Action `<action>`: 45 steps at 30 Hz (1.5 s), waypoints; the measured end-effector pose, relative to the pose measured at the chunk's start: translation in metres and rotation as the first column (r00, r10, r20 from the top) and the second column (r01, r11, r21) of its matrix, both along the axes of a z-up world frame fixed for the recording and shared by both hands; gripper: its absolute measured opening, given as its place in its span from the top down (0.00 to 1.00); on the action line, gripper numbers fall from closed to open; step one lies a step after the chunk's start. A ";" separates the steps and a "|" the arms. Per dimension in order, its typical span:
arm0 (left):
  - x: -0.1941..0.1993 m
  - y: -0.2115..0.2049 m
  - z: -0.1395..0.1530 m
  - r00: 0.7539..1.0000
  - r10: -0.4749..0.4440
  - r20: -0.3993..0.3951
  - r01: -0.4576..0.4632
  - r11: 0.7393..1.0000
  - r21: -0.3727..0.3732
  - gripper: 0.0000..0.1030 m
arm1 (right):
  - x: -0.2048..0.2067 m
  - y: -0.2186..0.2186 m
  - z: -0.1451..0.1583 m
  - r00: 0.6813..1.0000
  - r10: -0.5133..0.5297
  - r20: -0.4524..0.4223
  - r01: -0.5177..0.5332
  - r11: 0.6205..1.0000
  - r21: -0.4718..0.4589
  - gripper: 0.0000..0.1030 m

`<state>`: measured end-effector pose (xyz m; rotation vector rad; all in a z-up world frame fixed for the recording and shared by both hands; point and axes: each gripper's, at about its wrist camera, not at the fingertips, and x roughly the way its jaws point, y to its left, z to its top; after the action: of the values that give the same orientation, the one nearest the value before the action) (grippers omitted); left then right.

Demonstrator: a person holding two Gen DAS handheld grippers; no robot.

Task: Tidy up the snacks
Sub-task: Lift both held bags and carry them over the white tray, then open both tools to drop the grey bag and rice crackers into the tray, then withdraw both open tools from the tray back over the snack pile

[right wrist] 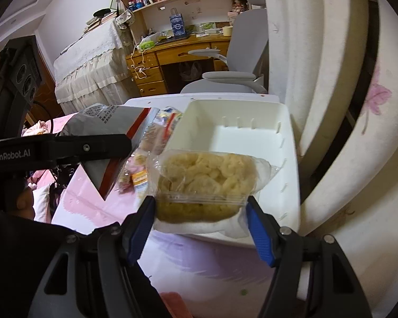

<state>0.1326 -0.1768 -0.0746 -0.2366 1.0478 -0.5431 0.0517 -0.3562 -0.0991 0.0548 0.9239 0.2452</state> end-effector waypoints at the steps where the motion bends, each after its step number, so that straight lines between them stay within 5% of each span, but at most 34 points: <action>1: 0.002 -0.005 0.000 1.000 0.002 0.002 -0.002 1.000 -0.001 0.42 | 0.003 -0.005 -0.001 1.000 0.001 -0.002 -0.001 1.000 0.000 0.34; 3: 0.007 -0.015 -0.003 1.000 0.008 -0.001 -0.008 1.000 -0.001 0.41 | 0.008 -0.015 -0.003 1.000 0.007 -0.014 -0.007 1.000 0.008 0.34; 8: 0.016 -0.028 -0.010 0.999 0.035 -0.023 -0.036 0.999 -0.014 0.16 | 0.020 -0.031 -0.016 0.998 -0.006 -0.068 0.006 1.000 -0.002 0.31; 30: 0.009 -0.002 -0.042 0.984 0.119 -0.134 -0.110 0.991 0.077 0.14 | 0.034 -0.032 -0.052 0.975 -0.029 -0.219 0.044 0.997 0.063 0.27; 39: -0.007 0.046 -0.048 0.982 0.119 -0.147 -0.104 0.989 0.106 0.14 | 0.027 -0.015 -0.064 0.945 -0.134 -0.298 0.178 0.976 0.127 0.27; 45: -0.017 0.097 -0.042 0.988 0.092 -0.124 -0.077 0.989 0.123 0.14 | 0.015 0.005 -0.060 0.911 -0.260 -0.319 0.329 0.926 0.186 0.27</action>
<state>0.1159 -0.0800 -0.1162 -0.2135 1.1868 -0.3918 0.0664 -0.3508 -0.1592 0.4601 1.1597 0.0610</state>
